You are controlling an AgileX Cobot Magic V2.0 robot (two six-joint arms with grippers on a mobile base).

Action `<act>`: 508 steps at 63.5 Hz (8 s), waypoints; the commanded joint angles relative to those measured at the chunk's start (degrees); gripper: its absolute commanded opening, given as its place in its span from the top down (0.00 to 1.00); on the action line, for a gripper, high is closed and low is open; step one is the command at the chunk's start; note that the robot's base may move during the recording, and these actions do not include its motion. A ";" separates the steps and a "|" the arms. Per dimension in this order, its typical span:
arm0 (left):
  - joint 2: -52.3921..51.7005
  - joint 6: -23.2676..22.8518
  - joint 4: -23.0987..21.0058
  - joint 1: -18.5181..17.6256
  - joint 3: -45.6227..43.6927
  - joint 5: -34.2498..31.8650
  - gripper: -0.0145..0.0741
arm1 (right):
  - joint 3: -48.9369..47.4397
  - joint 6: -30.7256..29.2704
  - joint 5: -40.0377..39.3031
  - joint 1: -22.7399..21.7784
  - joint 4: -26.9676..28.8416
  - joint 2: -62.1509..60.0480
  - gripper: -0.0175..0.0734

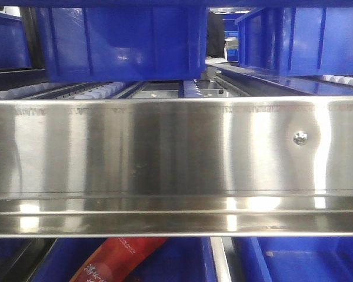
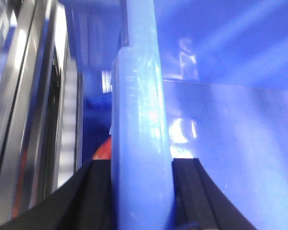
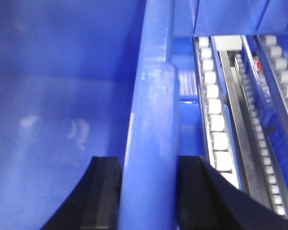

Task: Move blue bin to conveyor side
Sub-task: 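Lift the blue bin clear of the shelf with both grippers, then hold the blue bin and drive the base away from the shelf, then carry the blue bin while turning the base toward the red table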

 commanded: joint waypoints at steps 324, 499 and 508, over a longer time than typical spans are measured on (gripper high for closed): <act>-13.11 -0.18 1.29 -0.06 10.12 -8.04 0.86 | -0.83 -1.22 -2.45 -0.20 -3.02 -4.94 0.90; -13.09 -0.18 1.41 -0.06 10.12 -8.04 0.86 | -0.83 -1.22 -2.53 -0.20 -2.88 -4.94 0.90; -13.09 -0.18 1.41 -0.06 10.12 -8.04 0.86 | -0.83 -1.22 -2.52 -0.20 -2.88 -4.83 0.90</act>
